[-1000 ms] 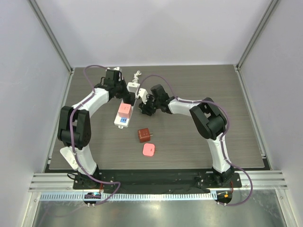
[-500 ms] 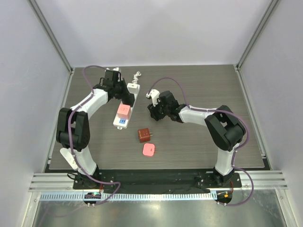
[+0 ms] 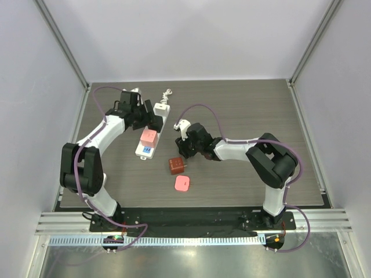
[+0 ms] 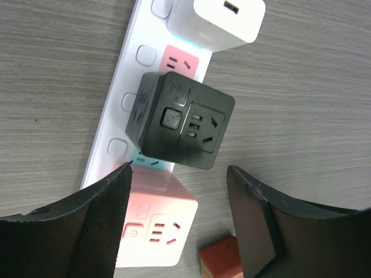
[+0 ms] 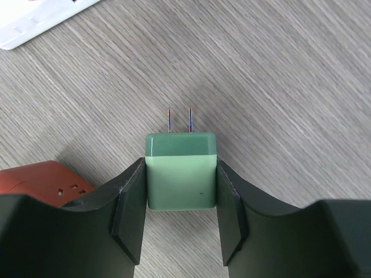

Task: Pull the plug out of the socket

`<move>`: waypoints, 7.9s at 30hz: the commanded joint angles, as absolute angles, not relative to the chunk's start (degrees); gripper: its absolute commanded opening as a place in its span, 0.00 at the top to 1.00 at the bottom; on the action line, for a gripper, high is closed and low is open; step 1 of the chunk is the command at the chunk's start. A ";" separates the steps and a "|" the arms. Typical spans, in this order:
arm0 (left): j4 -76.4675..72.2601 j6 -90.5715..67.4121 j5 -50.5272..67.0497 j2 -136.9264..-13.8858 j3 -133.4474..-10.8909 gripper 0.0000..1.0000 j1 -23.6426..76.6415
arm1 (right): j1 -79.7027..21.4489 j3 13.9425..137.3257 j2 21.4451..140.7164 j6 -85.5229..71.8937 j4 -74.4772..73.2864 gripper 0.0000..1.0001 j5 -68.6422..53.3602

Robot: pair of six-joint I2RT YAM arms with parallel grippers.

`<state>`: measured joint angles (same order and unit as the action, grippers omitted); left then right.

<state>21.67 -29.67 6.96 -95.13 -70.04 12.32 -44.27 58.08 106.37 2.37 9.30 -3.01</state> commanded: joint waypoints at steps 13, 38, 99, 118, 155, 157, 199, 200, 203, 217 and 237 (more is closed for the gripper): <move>20.83 -33.14 12.39 -93.43 -68.64 0.31 4.31 | -46.23 59.32 103.71 -7.90 9.67 0.30 7.02; 23.20 -37.79 14.50 -98.69 -68.82 0.53 -2.73 | -47.11 91.05 114.60 -28.99 -15.20 0.49 23.79; 22.33 -39.37 21.44 -100.90 -67.15 0.76 1.76 | -45.87 78.58 112.59 -18.02 7.12 0.20 13.88; 24.17 -39.99 20.48 -104.06 -67.76 0.92 1.67 | -54.49 74.89 107.41 -12.22 9.93 0.14 28.65; 19.25 -45.35 22.76 -105.47 -63.72 1.00 1.85 | -60.47 83.40 115.66 -18.20 7.74 0.01 23.73; 19.25 -45.44 22.68 -105.47 -63.63 1.00 1.93 | -60.47 84.28 116.54 -17.93 6.95 0.00 23.82; 19.77 -45.79 19.42 -109.25 -63.63 1.00 2.55 | -59.41 86.23 121.82 -14.24 18.70 0.99 37.79; 19.78 -45.79 19.42 -109.34 -63.55 1.00 2.55 | -59.41 83.26 121.12 -13.98 23.25 0.99 38.05; 19.60 -45.79 19.77 -109.86 -63.81 1.00 2.55 | -59.41 77.46 119.01 -11.79 33.52 0.99 39.28; 19.60 -45.52 19.86 -110.56 -64.07 1.00 2.64 | -56.87 67.33 116.81 -15.82 54.13 0.99 33.84; 19.42 -45.97 18.28 -110.74 -63.37 1.00 2.55 | -56.95 67.85 115.75 -9.15 56.69 0.99 27.07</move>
<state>14.04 -47.86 26.35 -107.50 -65.43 3.27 -56.45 62.72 120.86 -11.62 47.68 25.34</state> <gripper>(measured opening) 0.002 0.678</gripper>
